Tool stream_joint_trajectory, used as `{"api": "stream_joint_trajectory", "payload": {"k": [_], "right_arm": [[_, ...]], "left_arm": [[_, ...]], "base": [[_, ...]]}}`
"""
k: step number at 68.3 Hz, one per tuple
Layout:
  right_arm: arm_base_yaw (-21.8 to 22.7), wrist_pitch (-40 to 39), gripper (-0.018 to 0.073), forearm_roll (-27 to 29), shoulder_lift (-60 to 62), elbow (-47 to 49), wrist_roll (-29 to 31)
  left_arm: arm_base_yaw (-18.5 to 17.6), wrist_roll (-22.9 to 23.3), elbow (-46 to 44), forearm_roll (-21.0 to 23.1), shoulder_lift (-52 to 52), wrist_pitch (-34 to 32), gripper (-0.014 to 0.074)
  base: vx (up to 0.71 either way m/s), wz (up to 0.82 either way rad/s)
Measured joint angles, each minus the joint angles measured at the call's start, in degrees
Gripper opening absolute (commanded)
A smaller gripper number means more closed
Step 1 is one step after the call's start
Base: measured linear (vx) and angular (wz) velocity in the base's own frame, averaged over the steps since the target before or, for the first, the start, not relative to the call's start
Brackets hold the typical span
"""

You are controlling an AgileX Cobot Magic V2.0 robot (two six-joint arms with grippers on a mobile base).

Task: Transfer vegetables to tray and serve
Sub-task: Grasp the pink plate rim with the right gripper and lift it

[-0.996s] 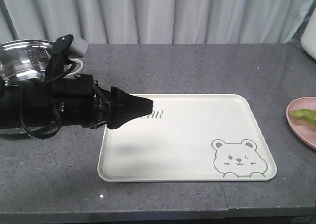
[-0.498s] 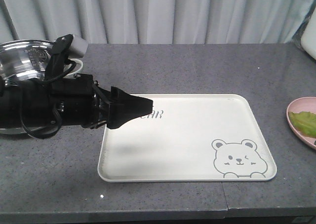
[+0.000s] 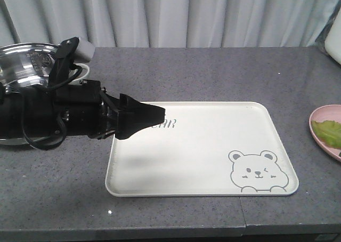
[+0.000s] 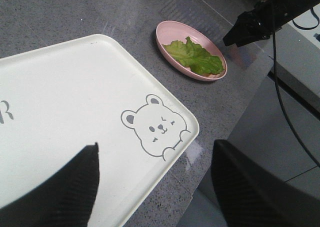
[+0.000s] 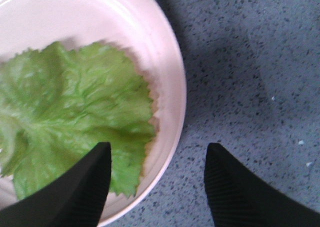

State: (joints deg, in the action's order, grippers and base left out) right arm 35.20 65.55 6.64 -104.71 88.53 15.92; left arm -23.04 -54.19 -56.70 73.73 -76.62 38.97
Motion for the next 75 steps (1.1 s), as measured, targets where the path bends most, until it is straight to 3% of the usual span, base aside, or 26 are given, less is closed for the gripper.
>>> {"api": "stream_joint_trajectory", "payload": {"k": [16,41,75], "right_arm": [[0.0,1.46,0.0341,-0.44,-5.22,5.05,0.01],[0.0,1.46,0.0319,-0.5,-10.59,5.24,0.58],[0.0,0.73,-0.0013,-0.24,-10.97,5.31,0.58]], "left_arm": [[0.0,0.0,0.0,0.0,0.0,0.0,0.047],[0.0,0.0,0.0,0.0,0.0,0.0,0.047],[0.0,0.0,0.0,0.0,0.0,0.0,0.047]], "base": [[0.0,0.0],[0.0,0.0],[0.0,0.0]]}}
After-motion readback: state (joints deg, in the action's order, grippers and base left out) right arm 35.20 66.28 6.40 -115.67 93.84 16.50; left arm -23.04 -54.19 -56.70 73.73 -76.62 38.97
